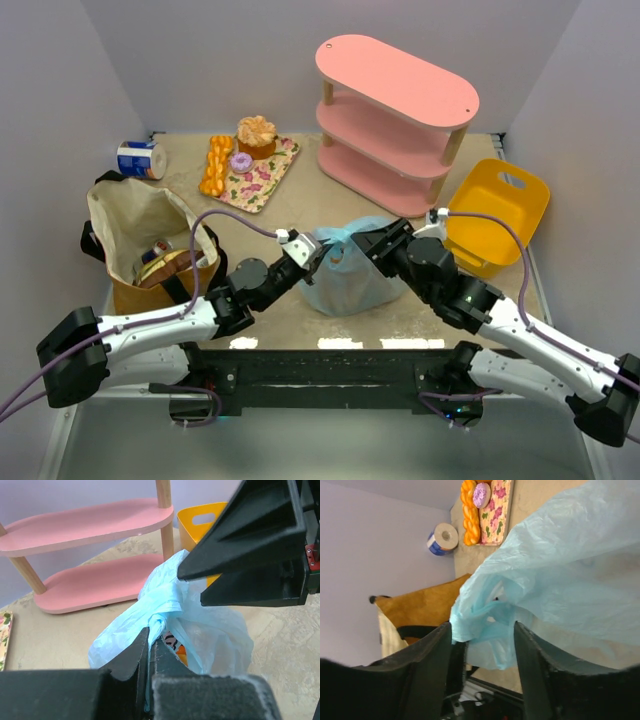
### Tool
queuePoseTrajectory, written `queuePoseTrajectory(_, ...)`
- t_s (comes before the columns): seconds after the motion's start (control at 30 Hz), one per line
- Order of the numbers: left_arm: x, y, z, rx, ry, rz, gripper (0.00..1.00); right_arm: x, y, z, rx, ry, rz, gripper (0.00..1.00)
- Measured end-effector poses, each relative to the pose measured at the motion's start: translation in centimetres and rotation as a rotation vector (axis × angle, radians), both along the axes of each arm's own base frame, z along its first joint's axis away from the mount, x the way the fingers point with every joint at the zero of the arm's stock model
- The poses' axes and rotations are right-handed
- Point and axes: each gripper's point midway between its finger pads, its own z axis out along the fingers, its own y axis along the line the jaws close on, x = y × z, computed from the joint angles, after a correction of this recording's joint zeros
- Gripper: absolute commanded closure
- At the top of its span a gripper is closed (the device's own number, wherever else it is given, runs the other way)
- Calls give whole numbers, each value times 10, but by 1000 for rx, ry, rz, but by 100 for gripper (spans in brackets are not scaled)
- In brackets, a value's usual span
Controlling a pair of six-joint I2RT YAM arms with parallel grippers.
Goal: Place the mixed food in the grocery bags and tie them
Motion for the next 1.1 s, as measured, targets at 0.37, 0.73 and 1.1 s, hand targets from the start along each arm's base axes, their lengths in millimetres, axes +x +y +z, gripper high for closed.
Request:
queuePoseTrajectory(0.37, -1, -5, -1, 1, 32, -16, 100, -7, 23, -28, -180, -72, 197, 70)
queuePoseTrajectory(0.73, 0, -6, 0, 0, 47, -18, 100, 2, 35, -24, -311, -138, 253, 69)
queuePoseTrajectory(1.1, -1, -7, 0, -9, 59, -19, 100, 9, 36, -50, -428, -110, 265, 65)
